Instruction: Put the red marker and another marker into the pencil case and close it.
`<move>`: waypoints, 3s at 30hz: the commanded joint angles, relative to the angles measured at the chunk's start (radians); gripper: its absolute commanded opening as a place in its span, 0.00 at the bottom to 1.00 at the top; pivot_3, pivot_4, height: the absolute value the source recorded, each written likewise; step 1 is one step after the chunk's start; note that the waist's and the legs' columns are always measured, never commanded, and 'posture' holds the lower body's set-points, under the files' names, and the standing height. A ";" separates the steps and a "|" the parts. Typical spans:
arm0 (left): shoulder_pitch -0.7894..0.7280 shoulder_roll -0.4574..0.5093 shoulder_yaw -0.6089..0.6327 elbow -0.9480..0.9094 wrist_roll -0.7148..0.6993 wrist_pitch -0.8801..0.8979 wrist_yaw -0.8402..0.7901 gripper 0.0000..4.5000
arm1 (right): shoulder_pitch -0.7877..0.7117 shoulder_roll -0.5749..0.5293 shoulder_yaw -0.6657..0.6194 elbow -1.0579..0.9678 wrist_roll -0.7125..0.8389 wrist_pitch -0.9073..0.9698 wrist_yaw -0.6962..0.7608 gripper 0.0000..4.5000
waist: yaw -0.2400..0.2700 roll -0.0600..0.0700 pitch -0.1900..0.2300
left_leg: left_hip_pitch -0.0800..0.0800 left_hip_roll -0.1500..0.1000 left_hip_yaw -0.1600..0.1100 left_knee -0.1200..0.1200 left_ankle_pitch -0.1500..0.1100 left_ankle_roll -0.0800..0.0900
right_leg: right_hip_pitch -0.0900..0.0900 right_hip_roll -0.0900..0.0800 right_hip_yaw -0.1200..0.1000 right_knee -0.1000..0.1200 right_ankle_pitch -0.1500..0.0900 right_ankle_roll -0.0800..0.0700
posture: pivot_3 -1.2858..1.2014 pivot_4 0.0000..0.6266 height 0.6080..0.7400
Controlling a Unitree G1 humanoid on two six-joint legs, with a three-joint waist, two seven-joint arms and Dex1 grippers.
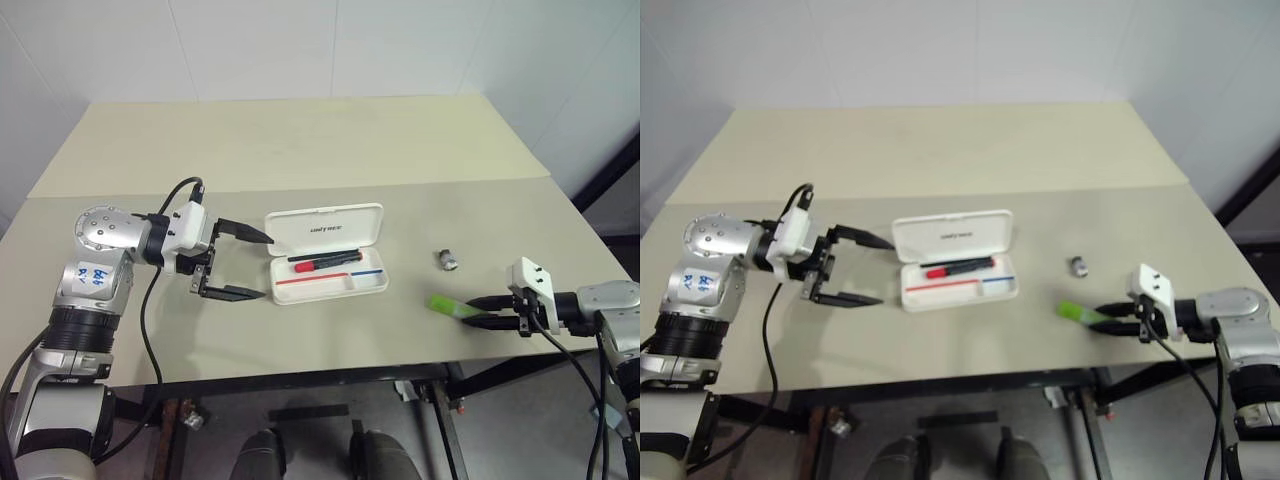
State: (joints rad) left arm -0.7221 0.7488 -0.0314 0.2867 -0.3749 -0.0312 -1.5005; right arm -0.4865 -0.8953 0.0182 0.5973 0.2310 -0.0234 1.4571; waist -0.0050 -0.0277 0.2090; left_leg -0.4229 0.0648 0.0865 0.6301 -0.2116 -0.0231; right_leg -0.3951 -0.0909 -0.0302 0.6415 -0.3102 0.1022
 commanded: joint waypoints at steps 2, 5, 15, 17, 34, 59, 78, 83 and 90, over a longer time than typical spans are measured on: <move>0.002 0.024 0.028 -0.001 -0.005 -0.036 -0.027 1.00 | -0.029 0.006 -0.032 -0.092 0.036 -0.006 0.011 0.24 | -0.001 0.000 0.000 | 0.000 0.000 0.000 0.000 0.000 0.000 | 0.000 0.000 0.000 0.000 0.000 0.000 | 0.52 0.24 1.00; 0.006 0.038 0.033 0.018 -0.003 -0.050 -0.032 1.00 | -0.078 0.015 -0.014 -0.202 0.057 0.043 0.023 0.24 | -0.011 0.000 0.000 | 0.001 0.000 0.003 0.000 0.000 0.000 | -0.001 0.000 0.004 0.002 0.000 0.000 | 0.52 0.24 1.00; 0.051 0.075 0.062 0.076 0.011 -0.094 -0.003 1.00 | -0.280 0.181 0.158 -0.423 0.020 0.204 -0.002 0.24 | -0.021 0.000 0.000 | 0.000 0.002 0.004 -0.001 -0.001 -0.001 | -0.004 0.002 0.006 0.002 0.000 0.000 | 0.52 0.24 1.00; 0.071 0.081 0.071 0.072 0.011 -0.096 0.006 1.00 | -0.324 0.236 0.200 -0.405 0.004 0.205 -0.009 0.24 | -0.020 0.000 0.000 | -0.001 0.002 0.005 0.000 -0.002 0.000 | -0.005 0.001 0.006 0.001 0.000 0.000 | 0.52 0.24 1.00; 0.297 0.115 0.181 -0.129 -0.023 -0.020 0.118 1.00 | -0.518 0.584 0.376 -0.125 -0.138 0.084 -0.015 0.24 | -0.025 -0.002 -0.001 | -0.006 0.004 0.010 -0.001 -0.004 0.000 | -0.014 0.002 0.010 0.004 0.000 0.000 | 0.52 0.24 1.00; 0.337 0.095 0.181 -0.195 -0.027 0.010 0.175 1.00 | -0.616 0.652 0.333 0.216 -0.218 -0.116 -0.054 0.24 | -0.030 -0.002 -0.001 | -0.006 0.004 0.011 -0.002 -0.004 -0.001 | -0.015 0.003 0.011 0.004 0.000 0.000 | 0.52 0.24 1.00; 0.311 0.073 0.166 -0.175 -0.019 0.001 0.180 1.00 | -0.649 0.661 0.274 0.233 -0.204 -0.170 -0.009 0.99 | -0.037 -0.002 -0.001 | -0.006 0.005 0.012 -0.003 -0.004 -0.001 | -0.016 0.003 0.011 0.005 0.000 0.000 | 0.52 0.24 1.00; 0.308 0.069 0.161 -0.170 -0.018 -0.003 0.179 1.00 | -0.639 0.654 0.266 0.210 -0.191 -0.157 0.000 0.99 | -0.042 -0.002 -0.001 | -0.006 0.005 0.012 -0.003 -0.004 -0.001 | -0.016 0.003 0.011 0.005 0.000 0.000 | 0.52 0.24 1.00; 0.297 0.066 0.152 -0.167 -0.018 -0.004 0.179 1.00 | -0.509 0.556 0.222 -0.100 -0.080 0.035 0.044 0.99 | -0.040 -0.002 -0.001 | -0.006 0.004 0.011 -0.003 -0.004 -0.001 | -0.015 0.003 0.011 0.004 0.000 0.000 | 0.52 0.24 1.00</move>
State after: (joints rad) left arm -0.4123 0.8129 0.1113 0.1320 -0.3862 -0.0255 -1.3232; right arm -1.0081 -0.3137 0.2699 0.5975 0.1044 -0.0402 1.4764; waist -0.0452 -0.0300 0.2077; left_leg -0.4289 0.0691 0.0982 0.6274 -0.2161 -0.0244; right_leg -0.4104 -0.0884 -0.0192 0.6457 -0.3102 0.1020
